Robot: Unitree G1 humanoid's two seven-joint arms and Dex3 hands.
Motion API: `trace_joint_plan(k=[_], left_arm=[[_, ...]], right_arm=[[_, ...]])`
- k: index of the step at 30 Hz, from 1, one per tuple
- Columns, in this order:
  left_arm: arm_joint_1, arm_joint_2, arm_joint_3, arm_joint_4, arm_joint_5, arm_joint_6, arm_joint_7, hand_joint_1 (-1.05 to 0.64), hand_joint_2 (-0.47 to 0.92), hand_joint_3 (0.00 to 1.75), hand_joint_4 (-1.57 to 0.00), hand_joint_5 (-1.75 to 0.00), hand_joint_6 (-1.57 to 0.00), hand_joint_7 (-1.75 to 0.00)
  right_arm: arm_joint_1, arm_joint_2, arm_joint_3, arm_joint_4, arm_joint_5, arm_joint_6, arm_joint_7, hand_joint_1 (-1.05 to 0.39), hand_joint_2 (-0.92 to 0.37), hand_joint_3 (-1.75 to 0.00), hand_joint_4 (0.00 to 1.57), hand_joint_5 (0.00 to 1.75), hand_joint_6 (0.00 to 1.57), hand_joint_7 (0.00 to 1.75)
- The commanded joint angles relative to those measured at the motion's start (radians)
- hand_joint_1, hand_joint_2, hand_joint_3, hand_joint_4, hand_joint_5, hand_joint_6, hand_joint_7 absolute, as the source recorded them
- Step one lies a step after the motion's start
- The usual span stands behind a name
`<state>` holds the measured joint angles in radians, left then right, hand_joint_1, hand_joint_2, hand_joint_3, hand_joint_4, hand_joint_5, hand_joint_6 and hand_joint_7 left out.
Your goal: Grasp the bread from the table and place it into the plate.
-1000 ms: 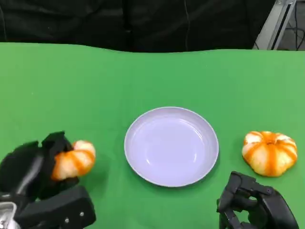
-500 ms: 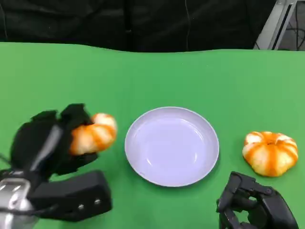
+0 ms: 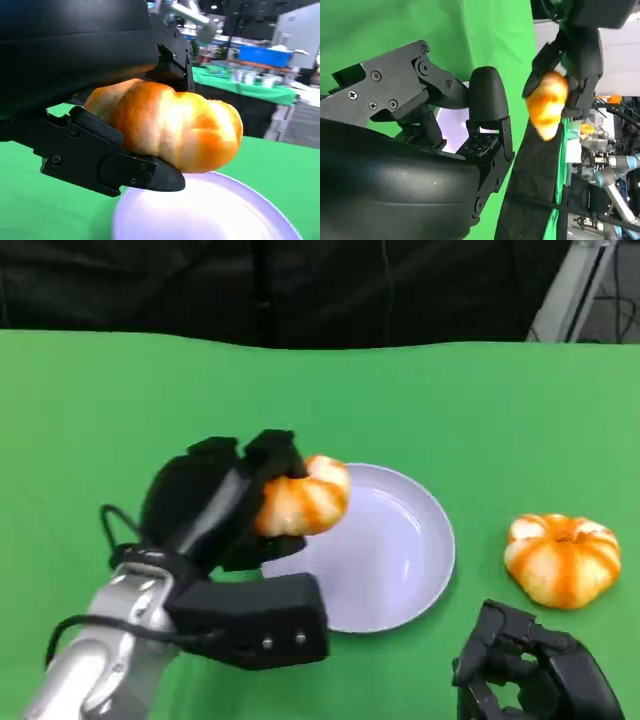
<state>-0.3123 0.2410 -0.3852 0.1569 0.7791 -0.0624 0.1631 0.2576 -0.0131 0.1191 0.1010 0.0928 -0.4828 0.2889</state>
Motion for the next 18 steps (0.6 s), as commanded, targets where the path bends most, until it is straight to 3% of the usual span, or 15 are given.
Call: trace_joint_plan(k=[1, 6, 10, 13, 14, 15, 16, 18], left_arm=[[-0.067, -0.035, -0.033, 0.123, 0.016, -0.007, 0.033, -0.14, 0.87, 0.35, -0.63, -1.75, -0.50, -1.75], [-0.149, -0.092, -0.076, 0.309, 0.024, -0.044, 0.103, -0.11, 0.86, 0.33, -0.63, -1.75, -0.52, -1.75], [-0.207, -0.120, -0.104, 0.443, 0.020, -0.089, 0.154, -0.11, 0.91, 0.21, -0.61, -1.75, -0.50, -1.73], [-0.239, -0.135, -0.109, 0.517, -0.012, -0.129, 0.130, -0.09, 0.92, 0.22, -0.56, -1.71, -0.60, -1.47], [-0.247, -0.134, -0.110, 0.536, -0.027, -0.151, 0.105, -0.08, 0.92, 0.25, -0.56, -1.55, -0.66, -1.20], [-0.254, -0.132, -0.111, 0.551, -0.038, -0.168, 0.089, -0.11, 0.92, 0.29, -0.58, -1.19, -0.76, -0.72], [-0.262, -0.113, -0.124, 0.553, -0.040, -0.183, 0.032, -0.12, 0.92, 0.30, -0.60, -1.04, -0.82, -0.51], [-0.269, -0.079, -0.141, 0.549, -0.047, -0.208, -0.055, -0.49, 0.92, 0.42, -0.33, -0.35, -0.57, -0.12]], right_arm=[[0.005, -0.007, -0.004, -0.001, -0.002, -0.004, -0.007, -0.14, -0.68, -1.00, 0.77, 1.75, 0.72, 1.52], [0.011, -0.008, -0.001, -0.006, -0.006, -0.005, -0.012, -0.15, -0.67, -1.01, 0.78, 1.75, 0.72, 1.52], [0.021, -0.009, 0.003, -0.024, -0.014, 0.007, -0.022, -0.16, -0.67, -1.01, 0.78, 1.75, 0.72, 1.53], [0.026, -0.006, 0.007, -0.031, -0.017, 0.013, -0.027, -0.15, -0.67, -1.01, 0.77, 1.75, 0.72, 1.53], [0.026, -0.006, 0.009, -0.033, -0.018, 0.015, -0.028, -0.16, -0.67, -1.01, 0.77, 1.75, 0.72, 1.53], [0.027, -0.005, 0.010, -0.034, -0.019, 0.016, -0.029, -0.16, -0.67, -1.01, 0.77, 1.75, 0.72, 1.53], [0.028, -0.004, 0.011, -0.037, -0.022, 0.017, -0.032, -0.16, -0.67, -1.01, 0.77, 1.75, 0.72, 1.53], [0.029, -0.001, 0.015, -0.041, -0.031, 0.017, -0.038, -0.15, -0.67, -1.00, 0.77, 1.75, 0.72, 1.54]])
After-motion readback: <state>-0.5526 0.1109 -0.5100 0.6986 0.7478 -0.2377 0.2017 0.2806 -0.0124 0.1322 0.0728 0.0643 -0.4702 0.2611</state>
